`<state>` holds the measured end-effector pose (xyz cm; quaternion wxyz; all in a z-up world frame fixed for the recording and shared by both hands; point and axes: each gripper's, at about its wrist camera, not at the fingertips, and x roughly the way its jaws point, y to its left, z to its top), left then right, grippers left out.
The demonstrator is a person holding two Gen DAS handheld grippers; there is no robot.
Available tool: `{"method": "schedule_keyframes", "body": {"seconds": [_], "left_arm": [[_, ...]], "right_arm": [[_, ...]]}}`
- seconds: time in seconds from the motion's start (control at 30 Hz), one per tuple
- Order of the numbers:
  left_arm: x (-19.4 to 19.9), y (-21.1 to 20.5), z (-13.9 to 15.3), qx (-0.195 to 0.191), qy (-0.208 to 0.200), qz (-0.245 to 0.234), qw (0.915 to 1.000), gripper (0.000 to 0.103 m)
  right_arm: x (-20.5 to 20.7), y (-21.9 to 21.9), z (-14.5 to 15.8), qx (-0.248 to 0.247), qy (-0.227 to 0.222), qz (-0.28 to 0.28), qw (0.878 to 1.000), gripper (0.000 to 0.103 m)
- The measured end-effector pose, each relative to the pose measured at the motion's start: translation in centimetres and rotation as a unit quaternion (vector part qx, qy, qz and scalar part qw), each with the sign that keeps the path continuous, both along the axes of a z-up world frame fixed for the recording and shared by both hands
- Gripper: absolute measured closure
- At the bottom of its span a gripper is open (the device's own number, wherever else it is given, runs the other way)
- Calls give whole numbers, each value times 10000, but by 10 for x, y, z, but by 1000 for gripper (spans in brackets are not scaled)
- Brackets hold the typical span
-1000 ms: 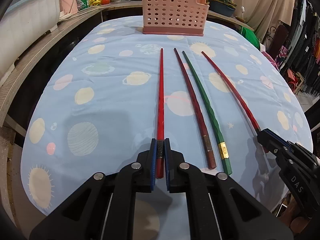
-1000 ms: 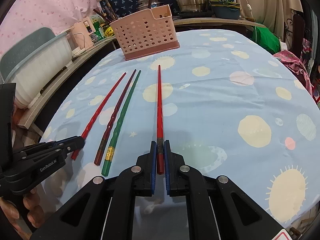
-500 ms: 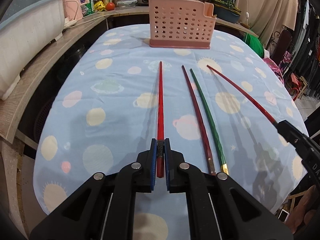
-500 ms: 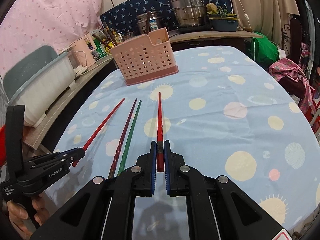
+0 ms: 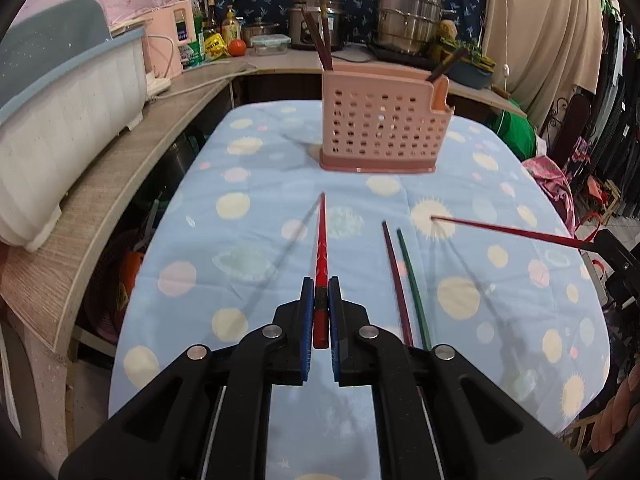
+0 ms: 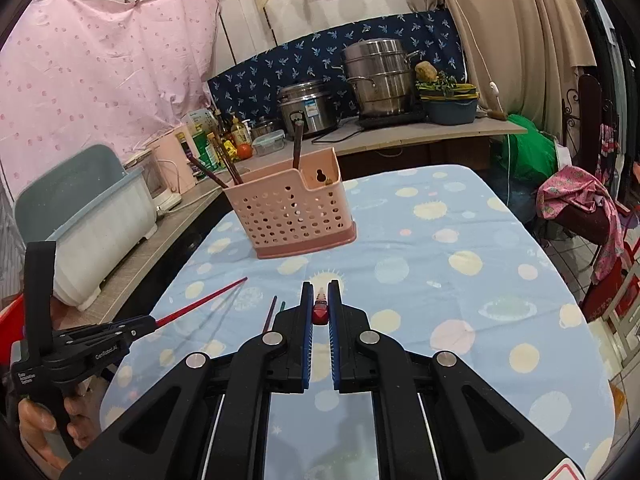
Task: Organize utensils
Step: 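Lift both red chopsticks and carry them over the pink basket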
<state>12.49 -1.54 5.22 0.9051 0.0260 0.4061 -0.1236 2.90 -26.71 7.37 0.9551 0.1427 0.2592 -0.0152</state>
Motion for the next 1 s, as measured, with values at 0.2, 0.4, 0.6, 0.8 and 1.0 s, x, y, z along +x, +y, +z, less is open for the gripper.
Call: {"method": "schedule_keyframes", "body": {"seconds": [0.2, 0.4, 0.6, 0.8, 1.0], "left_arm": [[16, 2, 27, -95, -208, 29, 9997, 96], [33, 1, 50, -214, -376, 12, 9991, 96], [53, -5, 70, -265, -475, 3, 9985, 96], [70, -8, 96, -359, -644, -34, 9973, 96], [88, -14, 126, -486, -800, -92, 9956, 96]], "right_arm": [[13, -9, 23, -49, -260, -22, 9996, 96], [28, -15, 42, -29, -415, 5, 9991, 96], [48, -21, 56, 165, -493, 104, 9986, 96], [67, -21, 73, 290, -629, 230, 9973, 96], [84, -22, 105, 306, -940, 329, 9946, 96]]}}
